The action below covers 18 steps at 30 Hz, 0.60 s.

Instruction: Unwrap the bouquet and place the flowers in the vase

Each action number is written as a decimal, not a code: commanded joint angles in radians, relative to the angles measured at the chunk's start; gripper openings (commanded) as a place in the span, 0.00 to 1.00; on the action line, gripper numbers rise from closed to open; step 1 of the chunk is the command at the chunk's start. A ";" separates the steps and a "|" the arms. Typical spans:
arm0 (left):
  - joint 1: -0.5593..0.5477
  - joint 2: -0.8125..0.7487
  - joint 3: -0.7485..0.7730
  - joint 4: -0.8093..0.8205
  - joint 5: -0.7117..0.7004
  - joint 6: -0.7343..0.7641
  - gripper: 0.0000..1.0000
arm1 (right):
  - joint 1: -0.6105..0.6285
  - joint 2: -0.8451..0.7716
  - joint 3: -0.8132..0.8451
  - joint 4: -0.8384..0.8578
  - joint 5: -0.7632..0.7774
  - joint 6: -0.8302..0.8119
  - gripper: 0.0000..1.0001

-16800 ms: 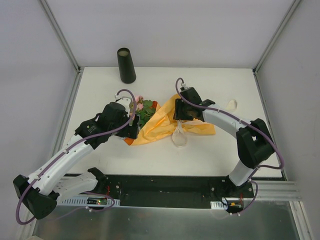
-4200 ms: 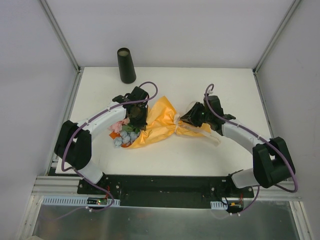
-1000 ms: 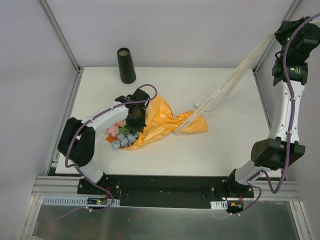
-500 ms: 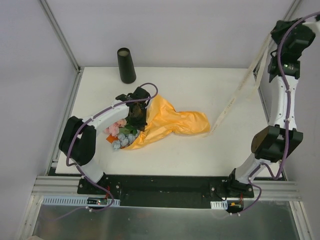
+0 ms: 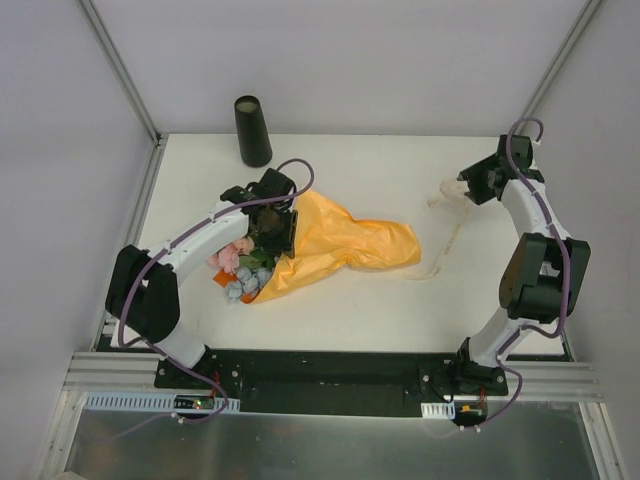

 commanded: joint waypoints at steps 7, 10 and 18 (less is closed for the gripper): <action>0.008 -0.180 0.026 -0.033 0.030 0.094 0.56 | -0.001 -0.160 -0.172 -0.367 -0.031 0.154 0.60; 0.008 -0.234 0.002 -0.035 0.009 0.113 0.63 | 0.001 -0.234 -0.270 -0.377 -0.013 0.199 0.60; 0.008 -0.330 -0.072 -0.030 -0.108 0.143 0.83 | 0.017 -0.300 -0.412 -0.318 0.050 0.277 0.61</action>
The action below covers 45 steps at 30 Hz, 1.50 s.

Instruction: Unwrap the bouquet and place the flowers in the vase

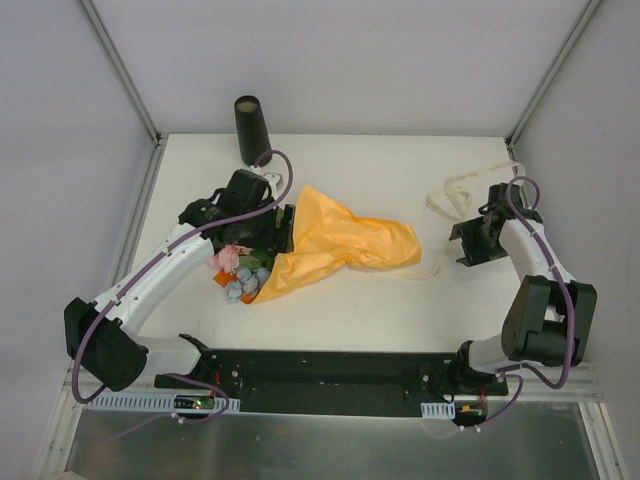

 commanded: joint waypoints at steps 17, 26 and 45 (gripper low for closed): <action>0.008 -0.065 -0.041 -0.018 -0.171 0.041 0.88 | 0.115 0.239 0.025 0.035 0.074 0.054 0.64; 0.008 -0.093 -0.043 -0.018 -0.224 0.037 0.89 | 0.132 0.305 0.078 0.044 0.099 0.047 0.27; 0.008 -0.102 -0.047 -0.018 -0.221 0.035 0.89 | 0.132 0.752 1.107 0.484 -0.367 -0.151 0.00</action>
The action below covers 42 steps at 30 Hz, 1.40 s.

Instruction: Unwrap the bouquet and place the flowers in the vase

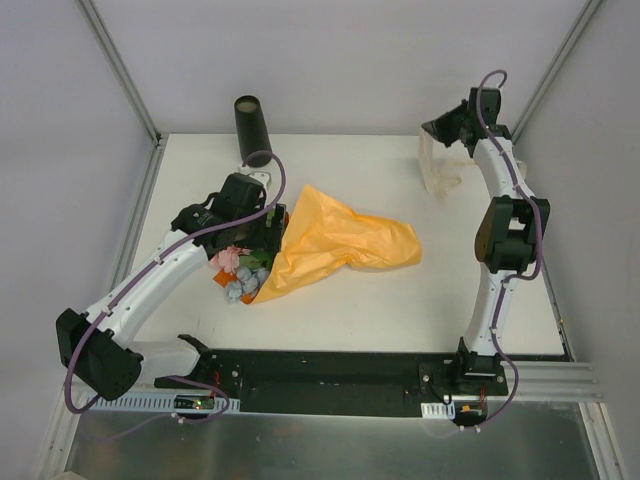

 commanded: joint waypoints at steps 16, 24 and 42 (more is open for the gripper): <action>0.008 -0.034 -0.013 -0.003 -0.023 0.007 0.89 | -0.013 0.056 -0.037 -0.003 0.335 -0.171 0.62; 0.008 -0.027 -0.016 -0.002 -0.051 0.008 0.89 | -0.028 0.196 0.054 0.070 0.296 -0.044 0.78; 0.008 -0.004 -0.021 0.003 -0.111 0.008 0.89 | -0.060 0.498 0.232 0.153 0.256 0.276 0.57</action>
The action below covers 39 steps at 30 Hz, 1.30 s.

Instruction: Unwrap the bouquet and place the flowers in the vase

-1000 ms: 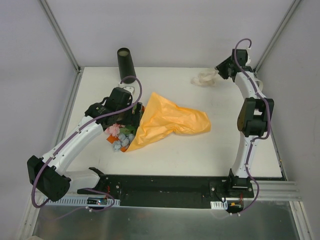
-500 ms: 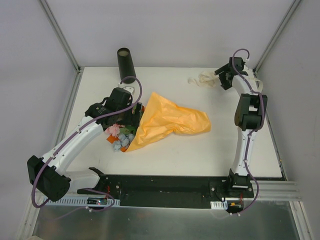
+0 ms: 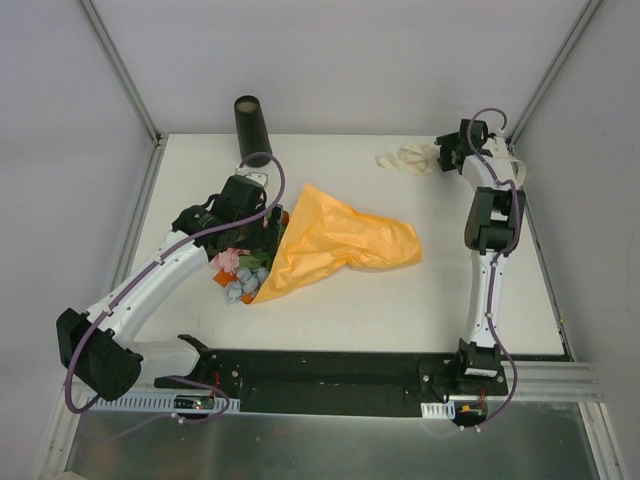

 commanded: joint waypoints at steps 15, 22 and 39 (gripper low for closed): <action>0.008 -0.005 -0.007 0.013 -0.025 0.005 0.89 | 0.090 -0.073 -0.032 0.418 -0.296 0.095 0.00; 0.008 -0.011 -0.010 0.013 -0.022 0.005 0.89 | 0.146 -0.087 0.137 0.526 -0.379 0.171 0.00; 0.008 -0.014 -0.013 0.016 -0.034 0.004 0.89 | -0.012 -0.207 -0.059 0.474 -0.188 0.072 0.00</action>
